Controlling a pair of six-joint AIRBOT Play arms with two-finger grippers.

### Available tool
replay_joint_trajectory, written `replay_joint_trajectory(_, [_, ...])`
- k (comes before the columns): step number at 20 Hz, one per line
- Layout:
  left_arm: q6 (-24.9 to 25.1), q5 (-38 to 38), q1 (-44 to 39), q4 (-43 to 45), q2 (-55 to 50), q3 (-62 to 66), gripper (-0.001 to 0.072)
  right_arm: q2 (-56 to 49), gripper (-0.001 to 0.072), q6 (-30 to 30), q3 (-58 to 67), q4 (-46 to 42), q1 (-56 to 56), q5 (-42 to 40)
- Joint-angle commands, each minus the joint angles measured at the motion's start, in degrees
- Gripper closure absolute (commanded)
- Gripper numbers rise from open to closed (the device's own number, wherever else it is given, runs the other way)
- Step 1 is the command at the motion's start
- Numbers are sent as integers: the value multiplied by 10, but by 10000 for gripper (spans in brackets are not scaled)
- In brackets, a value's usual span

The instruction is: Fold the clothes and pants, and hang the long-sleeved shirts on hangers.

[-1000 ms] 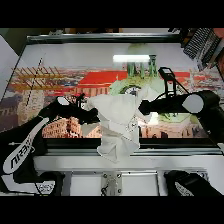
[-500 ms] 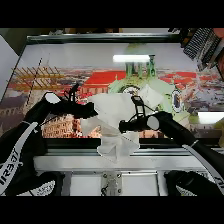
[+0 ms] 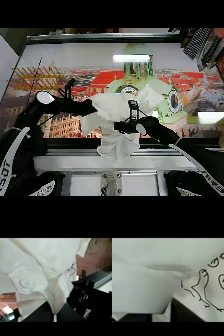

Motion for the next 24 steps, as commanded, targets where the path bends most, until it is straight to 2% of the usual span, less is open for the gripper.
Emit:
replay_joint_trajectory(1, [-11, -34, 1, -3, 71, 41, 684, 32, 695, 7, 27, -68, -7, 5])
replay_joint_trajectory(4, [-12, -54, 0, -66, 144, 122, 685, 125, 696, -70, 123, -67, -49, 65])
replay_joint_trajectory(6, [-12, -52, -13, -79, 193, 174, 685, 184, 696, -127, 229, -67, -77, 161])
replay_joint_trajectory(8, [-31, -38, -37, -69, 235, 214, 684, 221, 697, -158, 353, -66, -96, 277])
replay_joint_trajectory(10, [-42, -14, -65, -69, 265, 239, 684, 234, 697, -163, 451, -67, -98, 353])
replay_joint_trajectory(13, [-75, 6, -97, -53, 282, 247, 685, 233, 696, -143, 498, -61, -97, 398])
replay_joint_trajectory(15, [-128, -4, -122, 36, 279, 214, 685, 215, 696, -141, 484, -63, -97, 431])
replay_joint_trajectory(17, [-189, -18, -144, 144, 263, 157, 685, 177, 696, -163, 447, -63, -97, 441])
replay_joint_trajectory(18, [-203, -16, -151, 176, 247, 122, 685, 150, 696, -186, 423, -70, -98, 439])
replay_joint_trajectory(20, [-203, 8, -154, 178, 200, 57, 685, 82, 696, -206, 383, -85, -103, 413])
replay_joint_trajectory(24, [-196, 72, -142, 183, 89, 7, 685, -61, 684, -224, 372, -116, -136, 294])
